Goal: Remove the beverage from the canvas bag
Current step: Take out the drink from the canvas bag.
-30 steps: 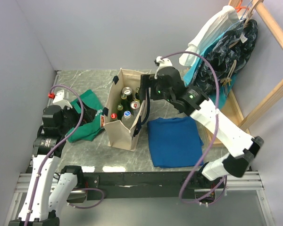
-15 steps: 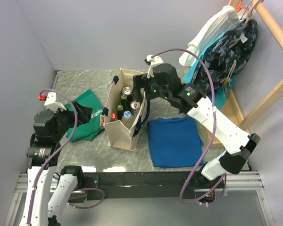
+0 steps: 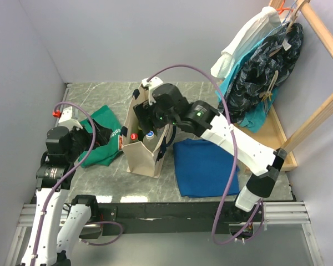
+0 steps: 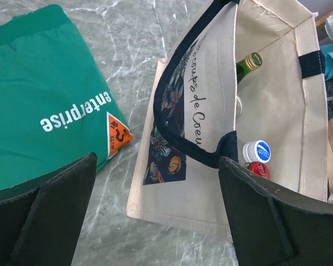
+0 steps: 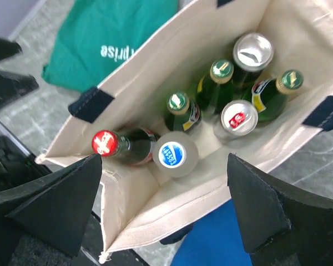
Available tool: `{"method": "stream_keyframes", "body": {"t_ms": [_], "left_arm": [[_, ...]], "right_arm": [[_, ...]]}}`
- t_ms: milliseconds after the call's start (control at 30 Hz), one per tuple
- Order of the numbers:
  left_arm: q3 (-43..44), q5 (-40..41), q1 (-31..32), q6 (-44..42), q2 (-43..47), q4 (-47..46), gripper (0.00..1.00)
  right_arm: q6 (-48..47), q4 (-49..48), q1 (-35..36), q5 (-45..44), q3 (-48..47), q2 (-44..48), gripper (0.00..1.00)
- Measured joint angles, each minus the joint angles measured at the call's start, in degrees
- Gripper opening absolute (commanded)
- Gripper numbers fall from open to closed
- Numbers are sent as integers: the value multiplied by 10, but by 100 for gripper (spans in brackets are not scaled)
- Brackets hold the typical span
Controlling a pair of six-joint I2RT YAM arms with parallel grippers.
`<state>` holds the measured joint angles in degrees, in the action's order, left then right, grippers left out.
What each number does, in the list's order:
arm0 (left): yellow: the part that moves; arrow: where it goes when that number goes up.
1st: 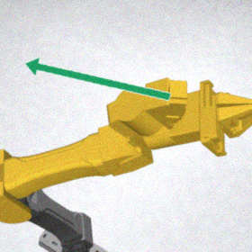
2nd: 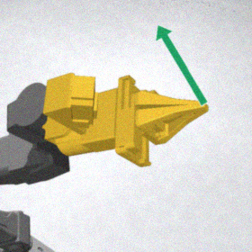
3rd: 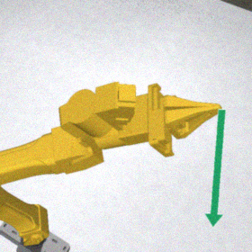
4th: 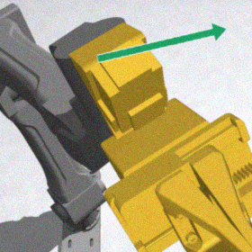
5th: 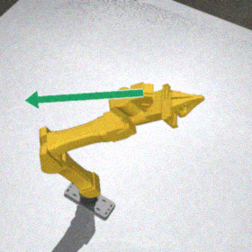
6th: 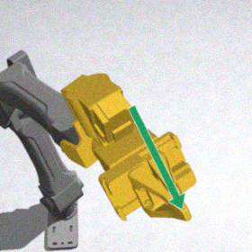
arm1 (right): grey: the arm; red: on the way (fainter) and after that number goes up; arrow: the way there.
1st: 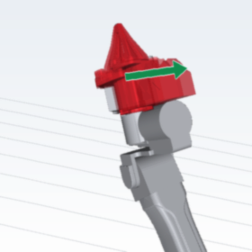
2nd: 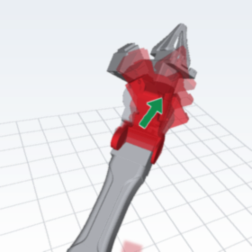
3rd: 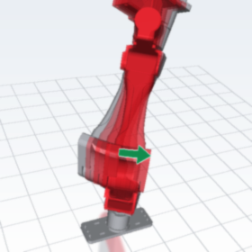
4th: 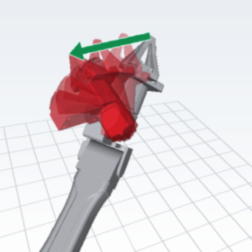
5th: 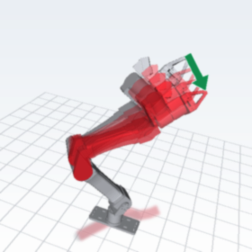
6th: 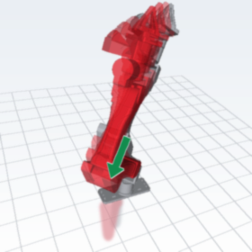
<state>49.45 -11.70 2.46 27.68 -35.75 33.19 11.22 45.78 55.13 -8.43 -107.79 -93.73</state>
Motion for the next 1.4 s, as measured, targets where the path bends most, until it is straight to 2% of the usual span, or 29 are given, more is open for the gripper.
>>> {"method": "stream_keyframes", "body": {"t_ms": [400,1033,1233,1400], "left_arm": [[-3,1,0,2,-2,-10,96],[-3,46,0,5,30,-12,96],[-3,40,0,5,47,-24,96],[-3,18,0,4,20,-24,96]], "right_arm": [[-4,17,30,-14,-2,-28,91],[5,7,55,-20,-28,-41,96],[5,8,61,-28,-35,-43,96],[4,8,62,-26,-37,-48,96]]}}
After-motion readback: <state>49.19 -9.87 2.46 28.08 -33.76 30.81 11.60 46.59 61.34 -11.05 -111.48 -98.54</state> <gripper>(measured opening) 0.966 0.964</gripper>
